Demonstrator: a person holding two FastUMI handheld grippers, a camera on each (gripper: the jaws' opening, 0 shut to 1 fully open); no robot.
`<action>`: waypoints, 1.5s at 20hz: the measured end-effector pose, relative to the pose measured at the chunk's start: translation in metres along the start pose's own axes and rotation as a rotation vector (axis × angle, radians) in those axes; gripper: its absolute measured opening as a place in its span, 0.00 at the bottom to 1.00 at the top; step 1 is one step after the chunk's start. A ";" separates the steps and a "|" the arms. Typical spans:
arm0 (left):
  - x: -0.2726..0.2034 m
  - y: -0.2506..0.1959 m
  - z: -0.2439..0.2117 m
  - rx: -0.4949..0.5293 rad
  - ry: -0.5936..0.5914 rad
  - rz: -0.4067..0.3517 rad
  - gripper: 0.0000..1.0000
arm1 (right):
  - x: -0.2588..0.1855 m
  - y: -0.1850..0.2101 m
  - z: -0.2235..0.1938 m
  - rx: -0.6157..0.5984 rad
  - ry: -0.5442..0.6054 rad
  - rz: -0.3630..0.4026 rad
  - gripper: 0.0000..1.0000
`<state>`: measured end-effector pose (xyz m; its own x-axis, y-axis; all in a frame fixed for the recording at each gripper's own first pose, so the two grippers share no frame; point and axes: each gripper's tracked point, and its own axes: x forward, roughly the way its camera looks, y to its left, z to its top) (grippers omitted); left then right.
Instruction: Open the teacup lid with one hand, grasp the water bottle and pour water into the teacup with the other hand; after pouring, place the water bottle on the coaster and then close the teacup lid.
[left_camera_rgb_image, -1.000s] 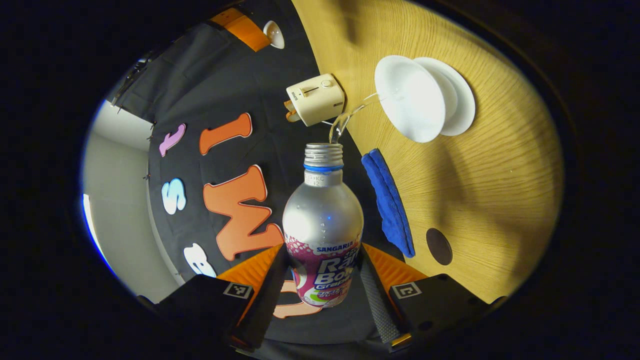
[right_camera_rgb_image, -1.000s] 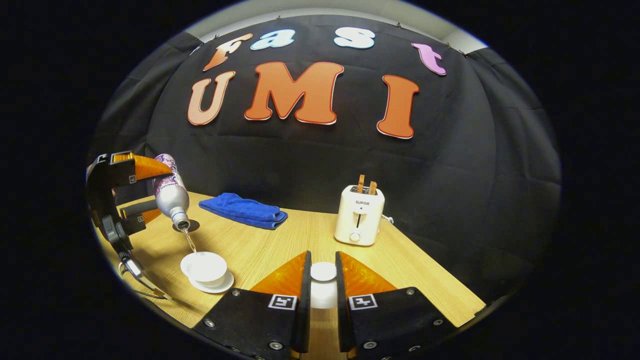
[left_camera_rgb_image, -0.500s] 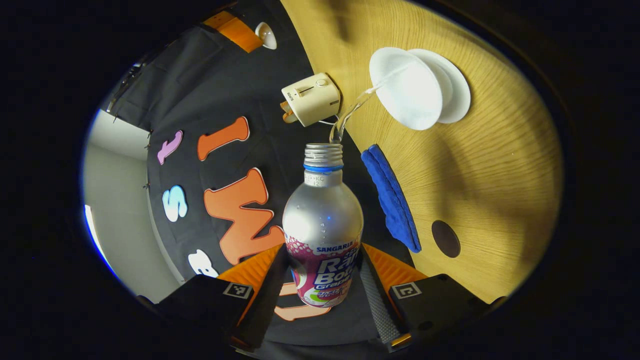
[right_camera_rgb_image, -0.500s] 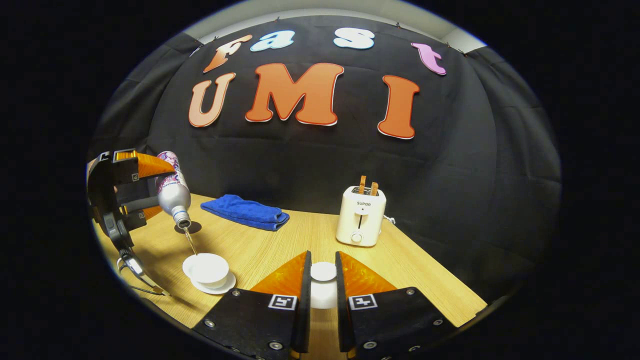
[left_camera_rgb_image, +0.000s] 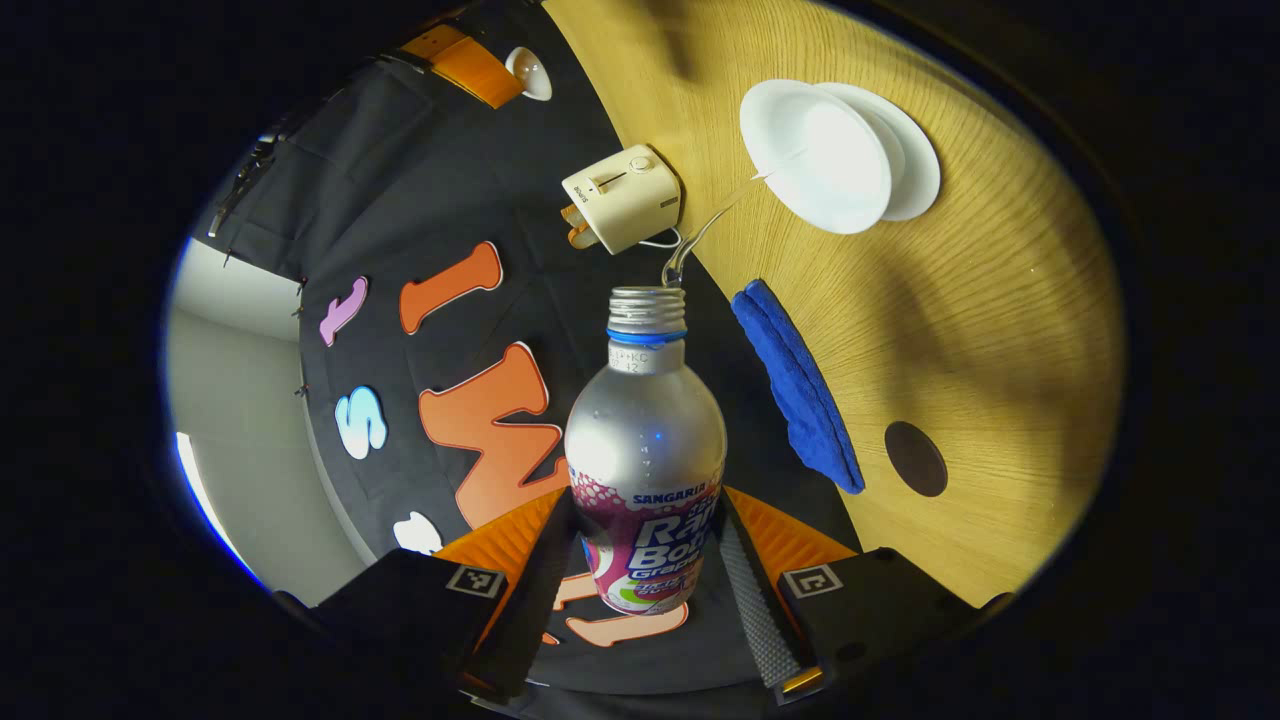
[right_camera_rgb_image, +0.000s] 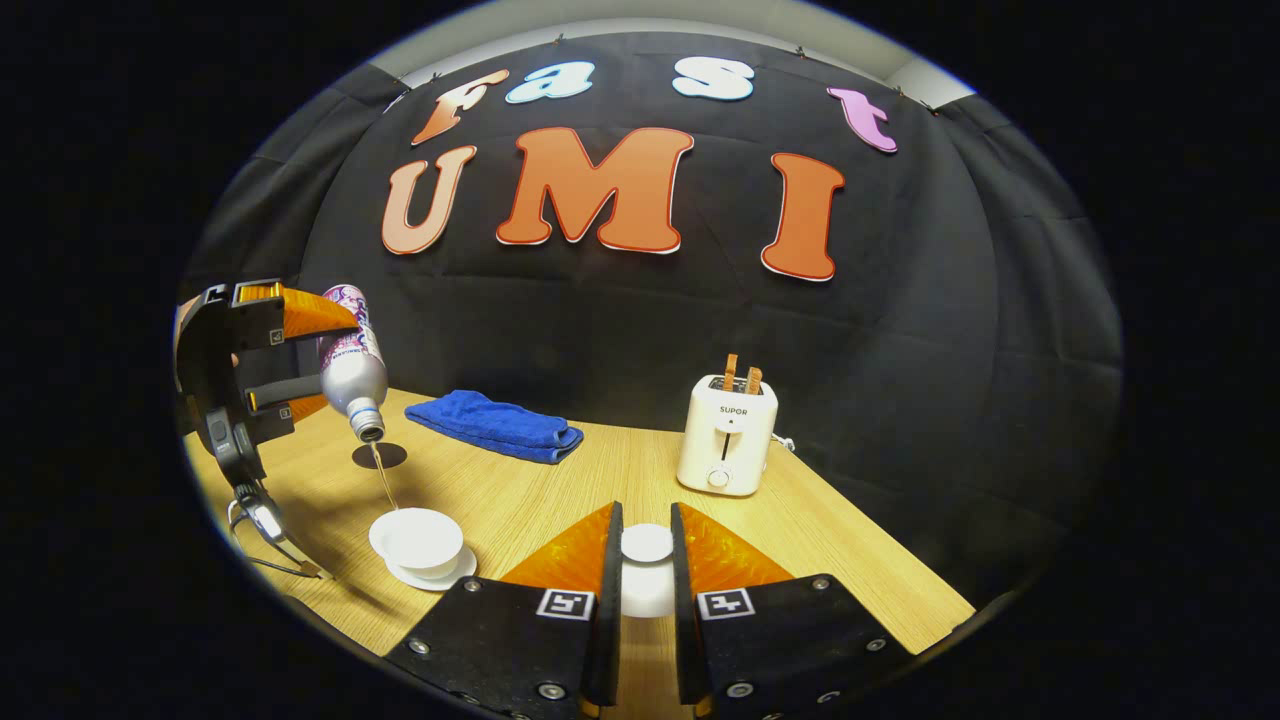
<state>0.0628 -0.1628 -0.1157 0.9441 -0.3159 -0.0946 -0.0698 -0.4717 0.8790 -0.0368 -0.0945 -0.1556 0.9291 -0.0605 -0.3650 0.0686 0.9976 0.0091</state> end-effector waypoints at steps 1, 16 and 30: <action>-0.001 0.002 0.000 0.003 -0.001 0.004 0.86 | 0.001 0.001 0.001 0.002 -0.002 0.002 0.23; 0.000 0.009 0.012 0.091 -0.037 0.017 0.86 | 0.001 0.014 0.004 -0.002 -0.015 0.029 0.23; -0.003 0.016 0.025 0.156 -0.080 0.057 0.83 | -0.002 0.018 0.009 -0.003 -0.023 0.040 0.23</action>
<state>0.0510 -0.1899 -0.1130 0.9089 -0.4074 -0.0891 -0.1773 -0.5708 0.8017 -0.0338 -0.0766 -0.1463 0.9392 -0.0210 -0.3428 0.0300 0.9993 0.0210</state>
